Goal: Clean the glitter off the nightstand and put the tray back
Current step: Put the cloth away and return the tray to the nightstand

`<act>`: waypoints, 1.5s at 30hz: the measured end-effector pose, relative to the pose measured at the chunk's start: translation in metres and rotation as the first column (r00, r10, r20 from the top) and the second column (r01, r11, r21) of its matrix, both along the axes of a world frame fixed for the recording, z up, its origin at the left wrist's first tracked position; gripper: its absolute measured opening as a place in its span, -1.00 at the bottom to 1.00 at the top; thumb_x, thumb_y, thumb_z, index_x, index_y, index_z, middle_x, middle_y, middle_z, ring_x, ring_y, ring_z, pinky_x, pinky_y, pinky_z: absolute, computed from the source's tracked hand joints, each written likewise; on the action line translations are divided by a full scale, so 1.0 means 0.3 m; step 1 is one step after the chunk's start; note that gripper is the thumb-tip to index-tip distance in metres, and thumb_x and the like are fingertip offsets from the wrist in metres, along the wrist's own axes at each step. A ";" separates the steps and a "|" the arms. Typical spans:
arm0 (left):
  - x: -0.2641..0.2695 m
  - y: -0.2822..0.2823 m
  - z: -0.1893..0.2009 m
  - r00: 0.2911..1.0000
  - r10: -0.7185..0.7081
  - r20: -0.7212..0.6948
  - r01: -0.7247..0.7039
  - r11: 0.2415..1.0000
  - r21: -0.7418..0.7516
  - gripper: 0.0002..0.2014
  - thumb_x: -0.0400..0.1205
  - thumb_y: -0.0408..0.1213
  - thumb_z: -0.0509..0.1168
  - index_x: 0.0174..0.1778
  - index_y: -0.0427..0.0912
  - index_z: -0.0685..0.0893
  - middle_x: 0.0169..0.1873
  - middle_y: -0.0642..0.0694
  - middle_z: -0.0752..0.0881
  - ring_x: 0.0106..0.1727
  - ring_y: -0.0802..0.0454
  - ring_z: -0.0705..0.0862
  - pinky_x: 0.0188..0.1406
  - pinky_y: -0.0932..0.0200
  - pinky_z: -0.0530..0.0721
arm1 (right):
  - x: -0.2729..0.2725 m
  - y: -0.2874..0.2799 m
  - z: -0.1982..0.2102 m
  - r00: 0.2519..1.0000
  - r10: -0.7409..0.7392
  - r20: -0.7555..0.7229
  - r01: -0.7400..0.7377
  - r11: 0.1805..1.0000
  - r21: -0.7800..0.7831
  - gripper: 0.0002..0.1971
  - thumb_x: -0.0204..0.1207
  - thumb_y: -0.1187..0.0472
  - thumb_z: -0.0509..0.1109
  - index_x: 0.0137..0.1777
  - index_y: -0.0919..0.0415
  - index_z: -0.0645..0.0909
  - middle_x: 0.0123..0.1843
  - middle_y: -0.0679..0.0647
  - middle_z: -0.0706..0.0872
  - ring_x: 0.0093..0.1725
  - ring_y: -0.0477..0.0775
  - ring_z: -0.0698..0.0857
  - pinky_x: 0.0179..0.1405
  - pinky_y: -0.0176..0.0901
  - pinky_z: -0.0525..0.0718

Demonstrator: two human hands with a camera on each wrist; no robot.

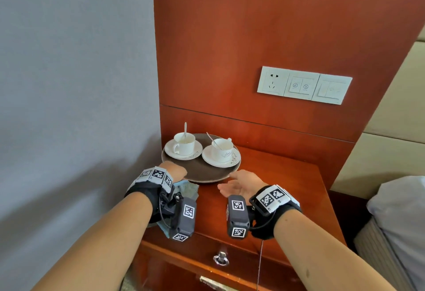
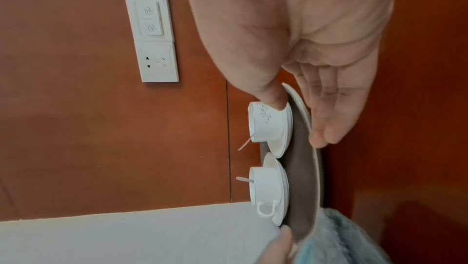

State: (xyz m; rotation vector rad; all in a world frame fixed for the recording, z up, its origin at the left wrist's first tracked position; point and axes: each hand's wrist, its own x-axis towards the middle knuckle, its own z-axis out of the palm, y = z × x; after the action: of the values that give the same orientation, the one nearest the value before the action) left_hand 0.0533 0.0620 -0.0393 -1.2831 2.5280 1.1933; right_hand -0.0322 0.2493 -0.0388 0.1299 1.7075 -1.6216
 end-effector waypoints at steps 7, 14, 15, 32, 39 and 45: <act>-0.079 0.305 0.072 0.971 -0.009 -0.241 0.042 0.990 0.132 -0.78 0.56 -0.18 0.34 -0.04 -0.26 0.68 0.02 -0.15 0.74 -0.02 -0.03 0.63 -0.08 0.15 0.61 | 0.105 0.269 0.070 0.999 -0.002 -0.032 -0.001 0.997 -0.083 -0.55 0.57 0.05 0.39 0.35 0.29 0.50 0.26 0.32 0.59 0.22 0.24 0.65 0.15 0.16 0.68; -0.146 0.762 0.106 0.921 -0.077 -0.381 0.267 0.838 0.476 -0.31 0.15 -0.14 0.57 0.18 -0.42 0.68 0.07 -0.39 0.78 0.08 -0.32 0.79 0.15 -0.22 0.73 | 0.132 0.647 0.081 0.994 0.009 -0.113 -0.019 0.996 -0.089 -0.52 0.45 -0.08 0.44 0.20 0.28 0.68 0.10 0.28 0.73 0.02 0.23 0.71 0.12 0.02 0.66; -0.171 0.817 0.085 0.914 -0.082 -0.398 0.299 0.799 0.522 -0.29 0.10 -0.16 0.60 0.14 -0.44 0.71 0.07 -0.40 0.79 0.08 -0.34 0.79 0.19 -0.33 0.69 | 0.130 0.712 0.078 0.991 -0.019 -0.131 0.009 0.997 -0.080 -0.63 0.48 0.01 0.41 0.14 0.27 0.67 0.02 0.26 0.73 -0.10 0.20 0.70 -0.02 -0.05 0.66; -0.429 1.545 -0.186 0.892 -0.435 -0.120 0.422 0.711 0.563 -0.94 0.59 -0.44 0.30 -0.17 -0.32 0.54 -0.31 -0.22 0.51 -0.32 -0.09 0.61 -0.24 0.06 0.64 | -0.069 1.485 -0.265 0.879 -0.455 -0.144 0.477 0.834 0.276 -0.51 0.18 0.38 0.62 0.12 0.49 0.63 -0.04 0.37 0.79 -0.17 0.31 0.78 -0.02 0.24 0.77; -0.533 1.590 -0.365 0.887 -0.462 -0.022 0.431 0.806 0.405 -0.58 0.63 -0.38 0.25 0.43 -0.39 0.55 0.32 -0.36 0.66 -0.04 -0.08 0.59 0.20 -0.05 0.72 | -0.205 1.516 -0.495 0.935 -0.355 -0.012 0.332 0.862 0.384 -0.34 0.05 0.24 0.66 0.20 0.40 0.62 0.07 0.31 0.77 0.05 0.35 0.77 0.14 0.30 0.73; -0.586 1.584 -0.408 0.904 -0.427 0.031 0.381 0.836 0.394 -0.59 0.61 -0.38 0.27 0.39 -0.40 0.57 -0.25 -0.17 0.60 -0.10 -0.13 0.61 0.10 -0.01 0.72 | -0.267 1.512 -0.592 0.920 -0.378 0.102 0.343 0.904 0.257 -0.90 0.41 0.38 0.43 -0.10 0.37 0.61 -0.18 0.27 0.70 -0.29 0.24 0.70 -0.30 -0.04 0.75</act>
State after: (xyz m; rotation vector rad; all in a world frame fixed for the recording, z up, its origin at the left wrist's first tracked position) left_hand -0.1226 0.5370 -0.1618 -0.6612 2.1780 1.3612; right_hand -0.1123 0.7028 -0.2164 0.7073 1.8282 -1.6108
